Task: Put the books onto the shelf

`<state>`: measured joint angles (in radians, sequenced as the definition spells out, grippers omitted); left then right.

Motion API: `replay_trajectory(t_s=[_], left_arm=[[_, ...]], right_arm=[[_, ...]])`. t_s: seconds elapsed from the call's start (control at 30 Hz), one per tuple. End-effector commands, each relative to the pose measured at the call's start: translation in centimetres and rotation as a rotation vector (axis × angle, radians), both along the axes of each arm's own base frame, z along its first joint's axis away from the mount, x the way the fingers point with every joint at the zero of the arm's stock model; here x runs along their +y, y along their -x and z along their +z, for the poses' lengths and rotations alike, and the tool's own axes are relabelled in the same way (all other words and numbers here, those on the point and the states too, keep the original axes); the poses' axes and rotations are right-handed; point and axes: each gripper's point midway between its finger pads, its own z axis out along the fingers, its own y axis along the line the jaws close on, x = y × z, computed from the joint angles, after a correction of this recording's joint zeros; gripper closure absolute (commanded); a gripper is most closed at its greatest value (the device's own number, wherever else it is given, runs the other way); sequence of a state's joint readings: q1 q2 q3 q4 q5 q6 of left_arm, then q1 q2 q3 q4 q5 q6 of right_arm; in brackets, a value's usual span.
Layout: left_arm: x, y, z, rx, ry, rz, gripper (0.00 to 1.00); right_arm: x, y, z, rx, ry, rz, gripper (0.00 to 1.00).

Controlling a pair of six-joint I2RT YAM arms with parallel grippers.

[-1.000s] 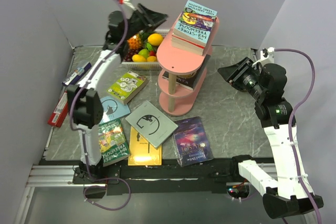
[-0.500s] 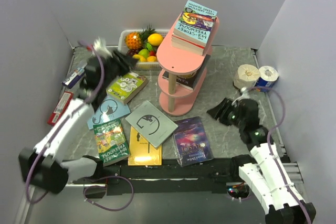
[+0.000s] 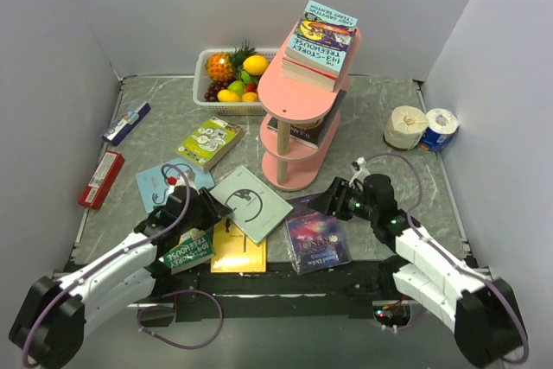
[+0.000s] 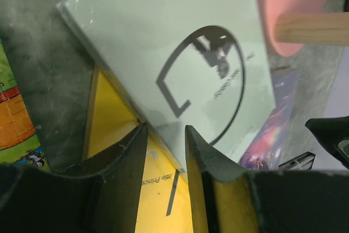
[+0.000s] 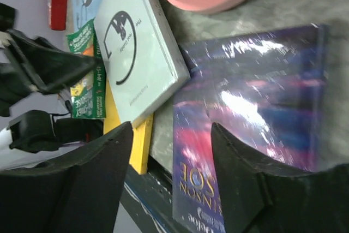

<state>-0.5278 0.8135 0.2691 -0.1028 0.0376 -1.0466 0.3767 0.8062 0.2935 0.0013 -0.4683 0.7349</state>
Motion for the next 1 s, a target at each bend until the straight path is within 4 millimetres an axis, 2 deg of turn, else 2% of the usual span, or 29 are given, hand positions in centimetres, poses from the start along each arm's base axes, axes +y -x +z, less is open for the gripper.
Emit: replay_trajectory(t_s=[0.0,0.07,0.13,0.33,0.47,0.7,0.83,0.93,0.97], left_arm=[[-1.6,-0.3,-0.1,0.003,0.067,-0.027,0.61],[-1.5,0.4,-1.7,0.055,0.045,-0.038,0.62],[-1.3,1.0,-3.1,0.086,0.028,-0.041,0.62],[-0.7,1.4,-4.5,0.100,-0.001,-0.026,0.63],[-0.4,1.4,-5.0,0.106,-0.028,-0.031,0.64],[-0.4,1.4,-5.4,0.126,-0.050,-0.038,0.65],[-0.3,1.4,-5.2,0.121,-0.050,-0.037,0.64],[-0.4,1.5,-5.1,0.122,-0.048,-0.042,0.64],[-0.4,1.5,-5.1,0.122,-0.047,-0.046,0.64]], right_arm=[[2.6,-1.5,1.1,-0.059,-0.100,0.064,0.31],[3.2,-1.4,-0.3,-0.008,-0.098,0.077,0.30],[4.2,-1.4,-0.5,-0.003,-0.108,0.100,0.30],[5.0,-1.9,-3.4,0.066,-0.038,0.101,0.29],[5.0,-2.6,-4.9,0.087,0.028,0.090,0.28],[3.2,-4.6,-7.4,0.072,0.187,-0.014,0.27],[1.6,-5.3,-8.0,0.024,0.250,-0.085,0.27],[2.2,-5.9,-7.5,-0.037,0.248,-0.045,0.27],[2.4,-5.8,-8.0,-0.040,0.259,-0.014,0.27]])
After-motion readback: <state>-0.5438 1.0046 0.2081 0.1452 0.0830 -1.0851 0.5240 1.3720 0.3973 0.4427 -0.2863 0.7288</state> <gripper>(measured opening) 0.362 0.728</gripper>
